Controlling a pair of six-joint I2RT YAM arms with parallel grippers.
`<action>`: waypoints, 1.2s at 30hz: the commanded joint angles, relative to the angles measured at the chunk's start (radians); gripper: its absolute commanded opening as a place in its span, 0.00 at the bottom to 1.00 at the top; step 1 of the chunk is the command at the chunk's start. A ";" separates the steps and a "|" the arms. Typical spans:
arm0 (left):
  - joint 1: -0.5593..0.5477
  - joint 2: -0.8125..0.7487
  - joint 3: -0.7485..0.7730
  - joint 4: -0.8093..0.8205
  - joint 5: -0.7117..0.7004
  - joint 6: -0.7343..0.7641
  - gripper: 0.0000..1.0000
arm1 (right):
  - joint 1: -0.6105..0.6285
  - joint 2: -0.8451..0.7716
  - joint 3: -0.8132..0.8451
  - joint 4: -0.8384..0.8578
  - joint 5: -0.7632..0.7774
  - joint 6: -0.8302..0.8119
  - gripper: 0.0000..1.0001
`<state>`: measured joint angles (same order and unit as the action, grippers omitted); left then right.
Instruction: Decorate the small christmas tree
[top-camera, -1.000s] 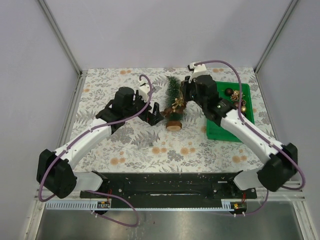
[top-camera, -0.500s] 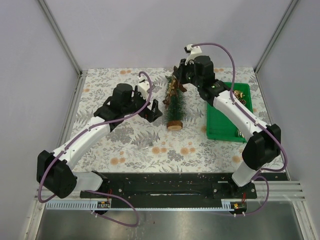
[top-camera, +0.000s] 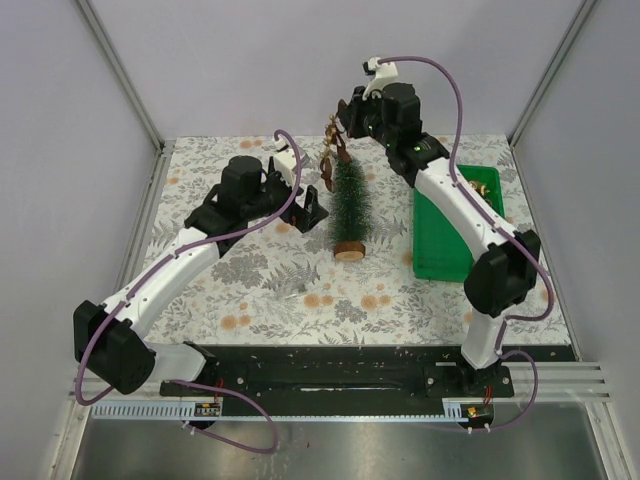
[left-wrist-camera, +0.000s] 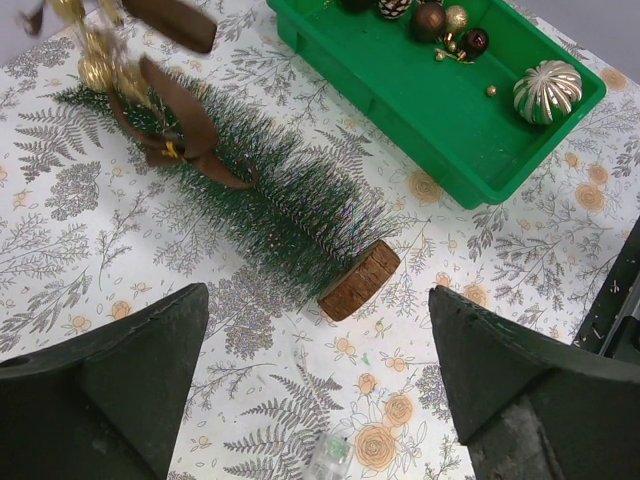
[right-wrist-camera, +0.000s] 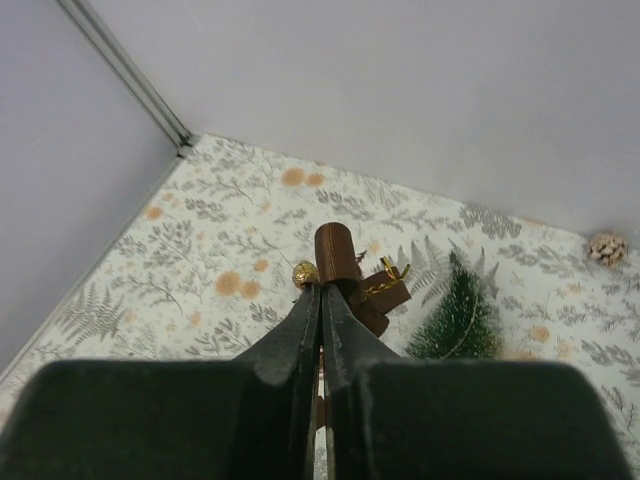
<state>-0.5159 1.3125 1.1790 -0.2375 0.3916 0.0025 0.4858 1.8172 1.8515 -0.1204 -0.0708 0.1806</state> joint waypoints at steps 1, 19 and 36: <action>0.005 -0.004 0.028 0.047 -0.010 0.013 0.96 | -0.038 0.103 0.014 -0.067 0.038 0.022 0.00; 0.066 0.146 0.103 -0.060 -0.036 0.042 0.99 | -0.069 0.128 -0.281 -0.160 0.249 0.088 0.31; 0.117 0.352 0.306 0.031 -0.014 -0.190 0.99 | -0.118 -0.104 -0.216 -0.211 0.211 0.214 0.67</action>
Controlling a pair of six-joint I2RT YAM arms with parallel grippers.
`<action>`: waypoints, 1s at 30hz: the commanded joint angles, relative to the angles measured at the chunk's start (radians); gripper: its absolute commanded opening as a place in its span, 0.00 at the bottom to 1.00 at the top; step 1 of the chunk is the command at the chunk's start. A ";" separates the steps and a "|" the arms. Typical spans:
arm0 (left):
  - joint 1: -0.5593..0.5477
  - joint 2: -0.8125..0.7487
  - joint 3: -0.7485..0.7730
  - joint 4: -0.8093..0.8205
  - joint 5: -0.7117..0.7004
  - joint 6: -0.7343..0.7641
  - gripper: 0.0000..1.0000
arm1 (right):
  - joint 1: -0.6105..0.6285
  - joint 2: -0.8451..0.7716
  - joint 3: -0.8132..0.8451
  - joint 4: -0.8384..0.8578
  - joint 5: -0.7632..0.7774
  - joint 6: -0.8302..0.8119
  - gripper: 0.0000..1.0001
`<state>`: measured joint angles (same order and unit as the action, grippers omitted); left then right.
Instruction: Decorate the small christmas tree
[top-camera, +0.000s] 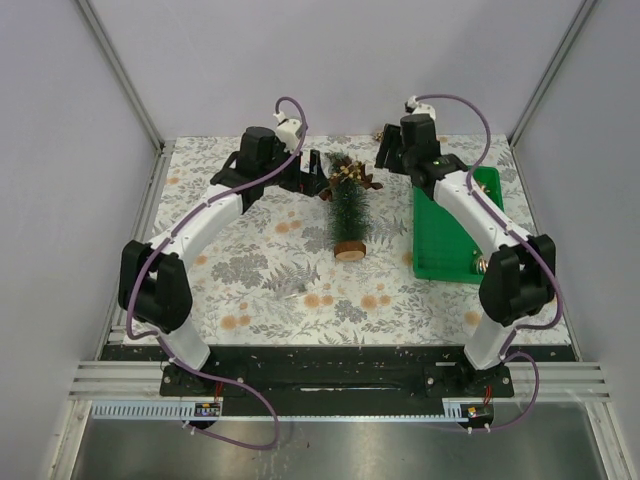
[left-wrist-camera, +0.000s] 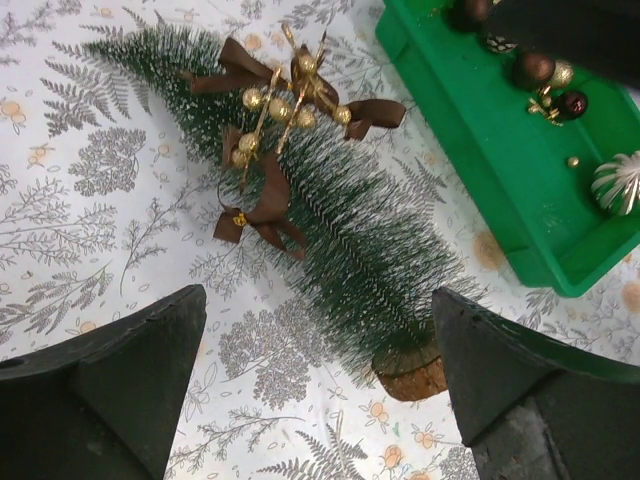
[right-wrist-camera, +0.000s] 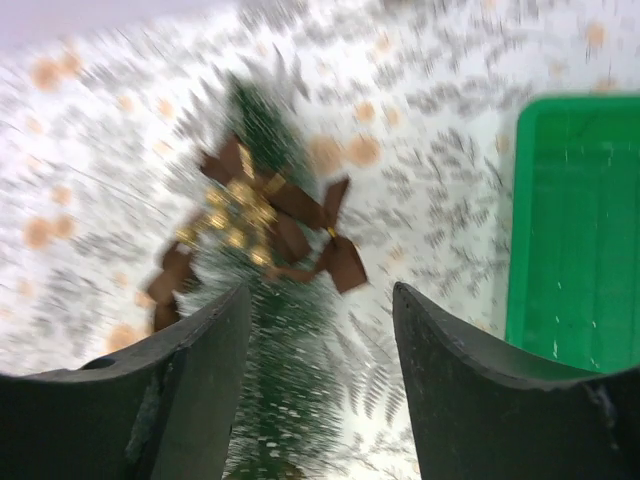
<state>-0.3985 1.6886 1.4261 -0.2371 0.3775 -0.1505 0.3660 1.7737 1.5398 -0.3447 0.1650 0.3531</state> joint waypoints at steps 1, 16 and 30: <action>0.000 -0.038 0.056 0.019 -0.008 -0.026 0.99 | 0.004 -0.060 0.105 0.016 -0.060 0.049 0.68; 0.006 -0.182 0.051 -0.125 -0.071 0.051 0.99 | 0.133 0.159 0.244 -0.195 -0.084 0.004 0.58; 0.010 -0.299 -0.027 -0.148 -0.107 0.111 0.99 | 0.134 0.273 0.229 -0.159 -0.081 0.000 0.16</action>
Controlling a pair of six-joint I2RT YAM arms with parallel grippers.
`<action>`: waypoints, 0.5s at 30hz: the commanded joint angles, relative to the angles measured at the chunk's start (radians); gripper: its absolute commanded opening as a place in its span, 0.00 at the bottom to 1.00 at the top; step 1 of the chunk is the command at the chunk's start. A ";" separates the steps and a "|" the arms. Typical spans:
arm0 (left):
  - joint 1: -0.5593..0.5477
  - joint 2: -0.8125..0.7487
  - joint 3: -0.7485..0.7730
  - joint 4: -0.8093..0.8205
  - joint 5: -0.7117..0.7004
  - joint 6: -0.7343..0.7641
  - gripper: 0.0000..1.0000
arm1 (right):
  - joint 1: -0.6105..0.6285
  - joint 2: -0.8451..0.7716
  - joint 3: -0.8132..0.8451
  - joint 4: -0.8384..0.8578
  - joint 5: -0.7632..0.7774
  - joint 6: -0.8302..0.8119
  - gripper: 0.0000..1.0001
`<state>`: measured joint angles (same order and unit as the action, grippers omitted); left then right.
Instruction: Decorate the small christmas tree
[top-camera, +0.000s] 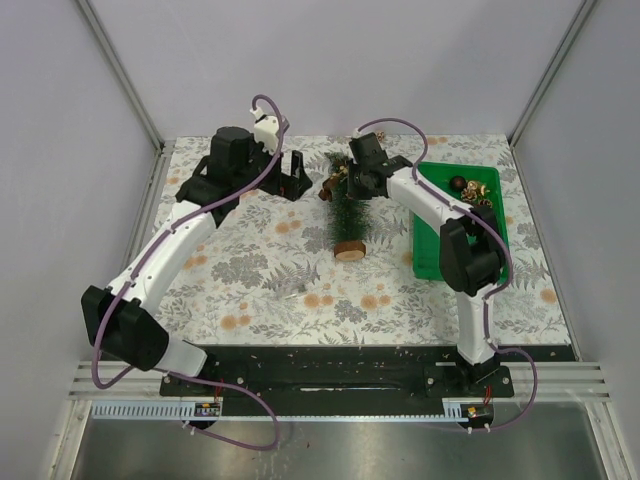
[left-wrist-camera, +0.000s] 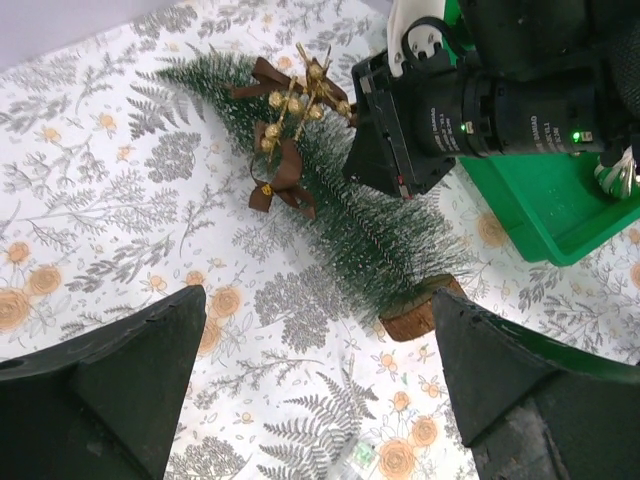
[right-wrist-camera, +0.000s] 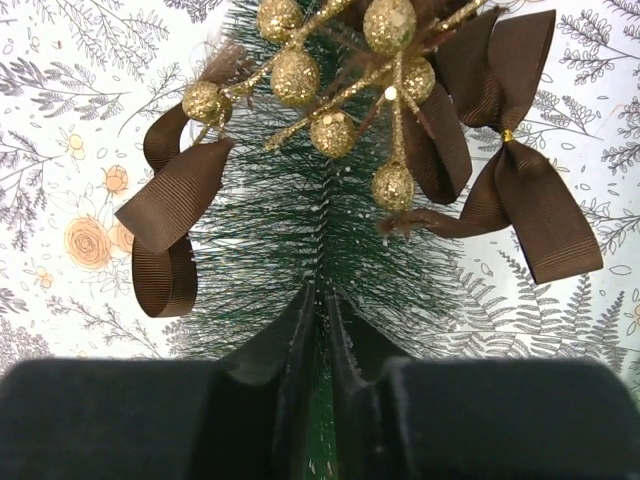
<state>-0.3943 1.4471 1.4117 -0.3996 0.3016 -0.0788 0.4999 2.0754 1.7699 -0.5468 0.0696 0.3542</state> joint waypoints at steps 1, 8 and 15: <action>0.006 -0.063 -0.019 0.008 -0.035 0.040 0.99 | 0.003 -0.046 -0.021 0.065 0.010 -0.003 0.12; 0.015 -0.123 -0.092 -0.005 -0.035 0.033 0.99 | 0.042 -0.289 -0.317 0.384 -0.042 -0.057 0.00; 0.037 -0.192 -0.203 -0.005 -0.019 0.002 0.99 | 0.115 -0.625 -0.870 0.948 -0.067 -0.090 0.00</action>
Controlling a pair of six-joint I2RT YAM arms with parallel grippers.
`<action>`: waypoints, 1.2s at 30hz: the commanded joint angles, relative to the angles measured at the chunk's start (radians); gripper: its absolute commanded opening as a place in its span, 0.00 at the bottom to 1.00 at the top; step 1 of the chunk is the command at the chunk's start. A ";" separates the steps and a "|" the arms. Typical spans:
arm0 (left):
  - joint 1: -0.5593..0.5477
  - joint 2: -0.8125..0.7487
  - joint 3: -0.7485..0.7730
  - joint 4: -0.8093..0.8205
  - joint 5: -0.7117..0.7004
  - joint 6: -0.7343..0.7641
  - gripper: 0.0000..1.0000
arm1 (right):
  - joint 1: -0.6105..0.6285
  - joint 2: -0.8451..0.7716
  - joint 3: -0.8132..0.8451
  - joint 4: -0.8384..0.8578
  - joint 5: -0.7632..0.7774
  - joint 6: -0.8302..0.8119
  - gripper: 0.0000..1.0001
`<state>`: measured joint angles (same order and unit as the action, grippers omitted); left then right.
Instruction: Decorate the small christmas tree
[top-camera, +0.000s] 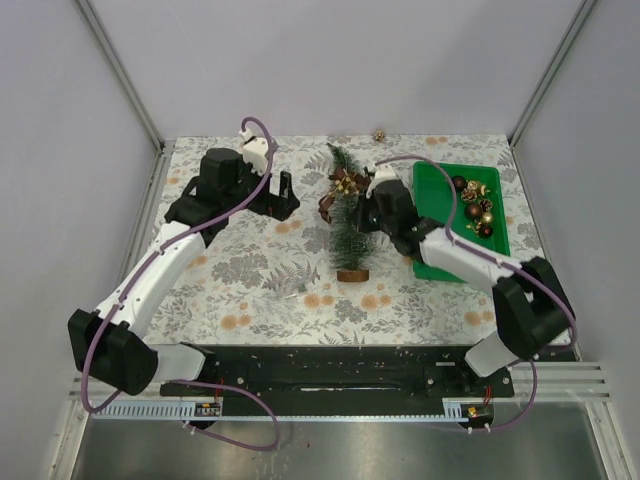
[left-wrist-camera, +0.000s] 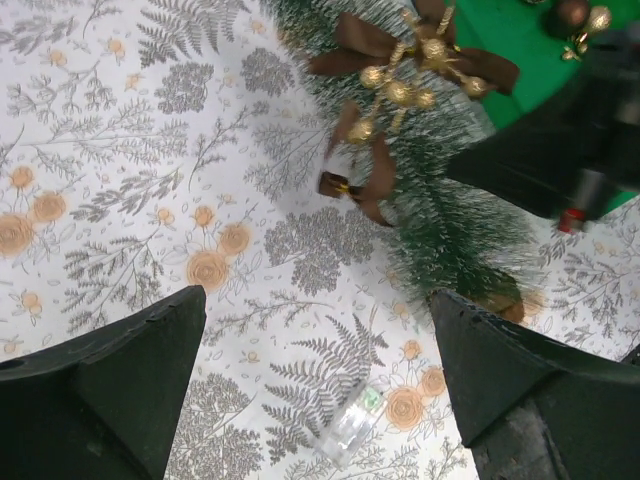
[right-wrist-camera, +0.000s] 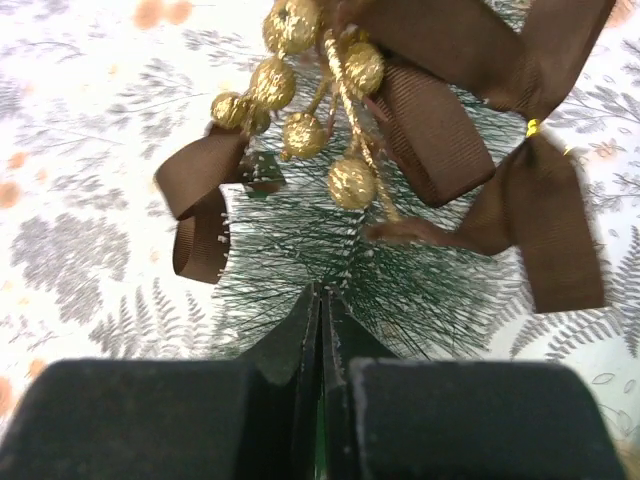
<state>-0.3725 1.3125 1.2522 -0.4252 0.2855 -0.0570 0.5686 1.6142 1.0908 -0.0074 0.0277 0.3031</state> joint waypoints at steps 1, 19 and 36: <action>0.018 -0.067 -0.060 0.023 0.001 -0.026 0.99 | 0.053 -0.193 -0.239 0.475 -0.023 -0.042 0.00; 0.052 -0.139 -0.218 0.158 0.159 -0.081 0.99 | 0.131 -0.197 -0.523 1.174 -0.169 -0.159 0.00; 0.175 -0.137 -0.318 0.476 0.552 -0.193 0.93 | 0.132 -0.025 -0.766 1.567 -0.176 -0.010 0.00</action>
<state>-0.2100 1.1687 0.9344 -0.1089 0.7132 -0.1822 0.6941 1.5398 0.3614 1.2587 -0.1493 0.2276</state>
